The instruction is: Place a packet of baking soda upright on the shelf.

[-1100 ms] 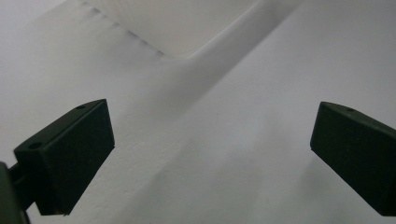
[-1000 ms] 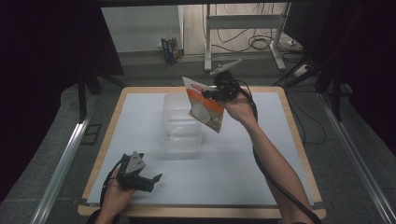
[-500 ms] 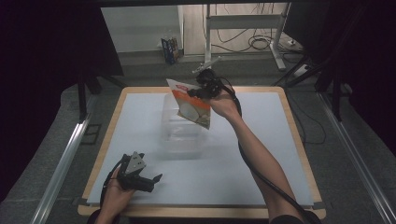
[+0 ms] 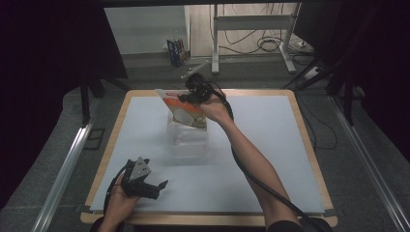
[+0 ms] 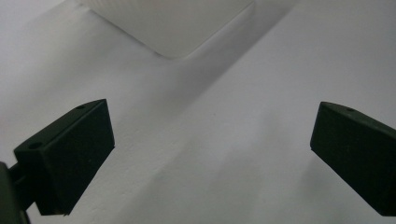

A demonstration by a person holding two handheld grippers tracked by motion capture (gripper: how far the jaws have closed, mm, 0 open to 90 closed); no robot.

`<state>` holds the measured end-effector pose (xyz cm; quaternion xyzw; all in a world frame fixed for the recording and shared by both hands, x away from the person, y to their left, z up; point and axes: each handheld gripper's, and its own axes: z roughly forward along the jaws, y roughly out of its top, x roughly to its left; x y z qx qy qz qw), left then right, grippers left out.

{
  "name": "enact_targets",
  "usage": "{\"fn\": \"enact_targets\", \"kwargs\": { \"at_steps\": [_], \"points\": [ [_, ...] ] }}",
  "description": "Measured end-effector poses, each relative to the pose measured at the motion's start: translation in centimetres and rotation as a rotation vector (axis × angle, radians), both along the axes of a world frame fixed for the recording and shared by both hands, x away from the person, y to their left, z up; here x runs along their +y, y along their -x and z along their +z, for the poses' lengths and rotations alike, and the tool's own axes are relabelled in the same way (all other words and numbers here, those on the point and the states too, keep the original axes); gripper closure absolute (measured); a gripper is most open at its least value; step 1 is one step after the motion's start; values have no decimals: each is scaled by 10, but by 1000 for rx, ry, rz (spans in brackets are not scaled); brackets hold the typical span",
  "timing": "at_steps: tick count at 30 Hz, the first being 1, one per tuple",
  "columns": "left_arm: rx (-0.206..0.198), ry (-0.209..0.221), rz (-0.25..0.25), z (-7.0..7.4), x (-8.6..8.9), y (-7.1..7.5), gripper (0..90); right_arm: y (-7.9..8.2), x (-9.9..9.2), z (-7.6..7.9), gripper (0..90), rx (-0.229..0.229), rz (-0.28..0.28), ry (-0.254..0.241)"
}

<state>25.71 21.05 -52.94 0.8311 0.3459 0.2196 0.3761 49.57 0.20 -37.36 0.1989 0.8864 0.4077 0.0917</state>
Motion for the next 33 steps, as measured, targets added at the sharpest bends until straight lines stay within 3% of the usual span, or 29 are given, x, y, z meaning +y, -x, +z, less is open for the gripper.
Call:
{"fn": "enact_targets", "kwargs": {
  "at_steps": [7,10,16,19,25,33],
  "points": [
    [1,-4,-1,0,0,0,0,-6,-6,-21,877,29,-23,8],
    [1,-6,-2,0,-1,0,0,-8,-12,-29,873,37,-36,-13],
    [2,-9,-6,0,-1,0,0,-10,-21,-31,823,21,-65,8],
    [2,-9,-4,0,-2,0,0,-8,-24,-27,735,4,-77,-7],
    [1,-10,-4,0,-2,0,0,-5,-28,-20,415,-30,-87,6],
    [3,-13,-4,0,-2,0,0,0,-33,-21,252,-72,-89,20]
  ]
}}
